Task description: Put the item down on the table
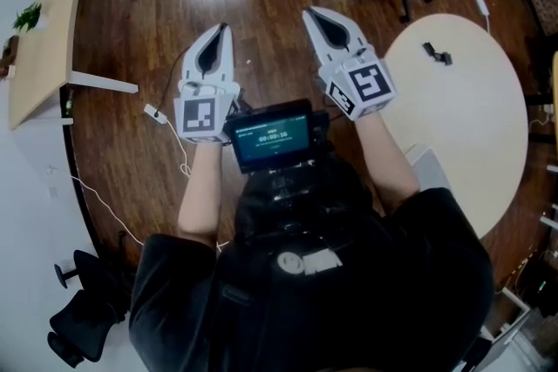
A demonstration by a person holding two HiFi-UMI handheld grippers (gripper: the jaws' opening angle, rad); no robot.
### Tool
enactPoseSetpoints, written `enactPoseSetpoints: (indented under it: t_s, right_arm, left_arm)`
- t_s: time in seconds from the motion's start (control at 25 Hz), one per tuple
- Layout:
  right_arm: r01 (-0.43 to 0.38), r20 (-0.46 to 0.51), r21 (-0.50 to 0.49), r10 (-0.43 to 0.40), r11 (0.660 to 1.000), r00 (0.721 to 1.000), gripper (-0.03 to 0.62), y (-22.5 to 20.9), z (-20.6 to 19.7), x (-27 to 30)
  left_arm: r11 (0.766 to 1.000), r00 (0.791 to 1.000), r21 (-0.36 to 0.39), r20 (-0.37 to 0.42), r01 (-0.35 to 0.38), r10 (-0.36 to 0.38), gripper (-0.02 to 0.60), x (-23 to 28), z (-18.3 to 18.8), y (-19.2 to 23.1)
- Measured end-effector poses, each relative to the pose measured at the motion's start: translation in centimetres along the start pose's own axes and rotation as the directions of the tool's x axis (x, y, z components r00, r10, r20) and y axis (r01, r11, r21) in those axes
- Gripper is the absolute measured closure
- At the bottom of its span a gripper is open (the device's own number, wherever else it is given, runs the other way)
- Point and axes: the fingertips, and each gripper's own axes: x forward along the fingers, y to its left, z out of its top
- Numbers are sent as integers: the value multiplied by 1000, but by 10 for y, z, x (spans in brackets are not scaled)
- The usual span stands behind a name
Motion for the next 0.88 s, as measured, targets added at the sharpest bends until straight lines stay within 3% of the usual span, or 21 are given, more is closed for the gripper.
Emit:
enactPoseSetpoints:
  t_s: [0.6, 0.88]
  right_arm:
    - [-1, -6, 21, 1, 1000, 1000, 591, 1, -1, 6]
    - [-17, 26, 23, 17, 1000, 1000, 591, -4, 3, -65]
  left_arm:
    - [1000, 999, 2, -32, -17, 17, 581, -4, -6, 7]
    - [999, 1000, 30, -14, -23, 24, 581, -28, 4, -60]
